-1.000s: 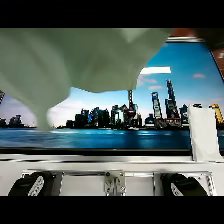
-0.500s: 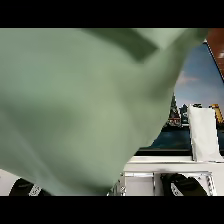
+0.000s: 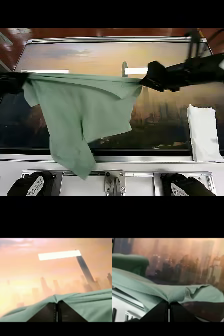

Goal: Fold the shirts.

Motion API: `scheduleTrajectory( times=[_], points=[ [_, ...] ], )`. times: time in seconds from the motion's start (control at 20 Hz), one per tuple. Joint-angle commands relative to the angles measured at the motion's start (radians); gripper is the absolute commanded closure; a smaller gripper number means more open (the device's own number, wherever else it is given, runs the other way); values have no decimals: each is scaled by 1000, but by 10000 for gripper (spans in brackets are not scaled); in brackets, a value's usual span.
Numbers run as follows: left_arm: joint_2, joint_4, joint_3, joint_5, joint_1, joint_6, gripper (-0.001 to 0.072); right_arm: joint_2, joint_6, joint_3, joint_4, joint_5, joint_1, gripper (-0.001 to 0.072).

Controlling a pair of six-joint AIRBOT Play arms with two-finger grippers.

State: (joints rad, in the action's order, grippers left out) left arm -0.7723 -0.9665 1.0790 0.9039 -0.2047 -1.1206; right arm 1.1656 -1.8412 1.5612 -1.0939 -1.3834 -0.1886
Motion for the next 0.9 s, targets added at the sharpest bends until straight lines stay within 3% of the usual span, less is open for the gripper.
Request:
scheduleTrajectory(
  times=[0.0,0.15,0.25,0.55,0.6,0.65,0.7,0.8,0.85],
  points=[
    [-179,187,-145,-177,0,2,668,224,-45,-47,-565,240,1,642],
    [-325,348,-145,-228,7,37,668,364,-173,-47,-562,430,1,642],
    [-401,377,-145,-246,34,62,668,438,-232,-47,-522,508,1,642],
    [-534,375,-143,-217,84,55,668,578,-193,-47,-255,529,0,632],
    [-530,369,-129,-173,46,50,622,566,-158,-45,-245,533,2,564],
    [-528,353,-100,-97,-10,49,412,546,-107,-38,-247,523,11,314],
    [-527,324,-61,-6,-73,26,185,521,-38,-26,-247,502,27,121],
    [-527,229,40,235,-228,-92,174,456,84,6,-268,428,77,115],
    [-526,168,84,377,-309,-134,228,413,99,10,-299,398,109,116]
  ],
)
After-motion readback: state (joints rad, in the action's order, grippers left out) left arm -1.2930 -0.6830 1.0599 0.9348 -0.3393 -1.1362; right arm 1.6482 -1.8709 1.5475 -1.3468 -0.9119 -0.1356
